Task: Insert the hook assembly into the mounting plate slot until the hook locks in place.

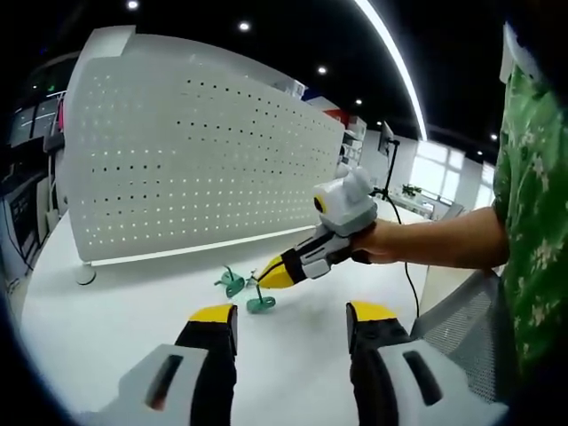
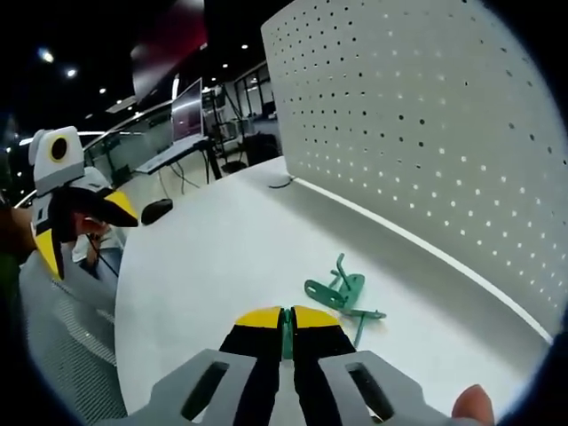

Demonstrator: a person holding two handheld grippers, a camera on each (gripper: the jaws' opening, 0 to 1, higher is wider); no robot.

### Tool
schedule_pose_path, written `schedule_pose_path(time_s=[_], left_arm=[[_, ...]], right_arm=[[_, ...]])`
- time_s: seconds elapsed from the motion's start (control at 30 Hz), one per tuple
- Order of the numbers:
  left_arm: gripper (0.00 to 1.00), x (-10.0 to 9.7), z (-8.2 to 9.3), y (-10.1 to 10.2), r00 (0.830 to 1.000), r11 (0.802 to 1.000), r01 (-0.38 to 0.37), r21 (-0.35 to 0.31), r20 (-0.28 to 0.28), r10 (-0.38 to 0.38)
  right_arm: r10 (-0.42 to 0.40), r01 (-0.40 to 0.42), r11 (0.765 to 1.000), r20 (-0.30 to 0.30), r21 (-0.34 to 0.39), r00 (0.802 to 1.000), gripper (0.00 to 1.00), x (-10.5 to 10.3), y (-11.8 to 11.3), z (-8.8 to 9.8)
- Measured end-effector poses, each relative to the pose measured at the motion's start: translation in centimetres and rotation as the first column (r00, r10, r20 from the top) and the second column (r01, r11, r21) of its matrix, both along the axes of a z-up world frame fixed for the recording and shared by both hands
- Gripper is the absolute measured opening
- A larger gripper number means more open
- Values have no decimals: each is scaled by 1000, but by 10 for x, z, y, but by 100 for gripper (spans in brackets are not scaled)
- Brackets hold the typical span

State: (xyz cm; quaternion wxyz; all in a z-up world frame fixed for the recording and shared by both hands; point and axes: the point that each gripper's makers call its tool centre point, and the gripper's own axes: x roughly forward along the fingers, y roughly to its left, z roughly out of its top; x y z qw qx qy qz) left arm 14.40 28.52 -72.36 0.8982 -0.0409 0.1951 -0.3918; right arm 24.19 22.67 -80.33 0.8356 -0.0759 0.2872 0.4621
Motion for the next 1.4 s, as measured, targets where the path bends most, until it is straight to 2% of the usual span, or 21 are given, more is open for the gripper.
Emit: schedule_pose_path(time_s=[0.2,0.43,0.67,0.83,1.1,1.4], left_arm=[[51,-1,-1,-1,1000,1000,3,5,-4,-3],[50,-1,-2,-1,1000,1000,3,8,-5,-3],[50,-1,1,-2,1000,1000,5,3,3,-5],[50,-1,4,-1,1000,1000,1,-3,13,-1],[49,-1,8,-1,999,1000,4,-4,33,-4],[42,-1,21,0,999,998,13,-68,41,-10]], right_arm=[[27,-27,1000,14,8,1000,2,-2,4,10],[58,-59,997,17,58,998,2,-9,12,30],[99,-101,990,29,97,995,2,-23,21,53],[144,-150,982,58,111,988,2,-35,28,74],[172,-181,975,72,132,982,2,-50,33,92],[224,-235,964,99,121,970,2,-69,35,109]])
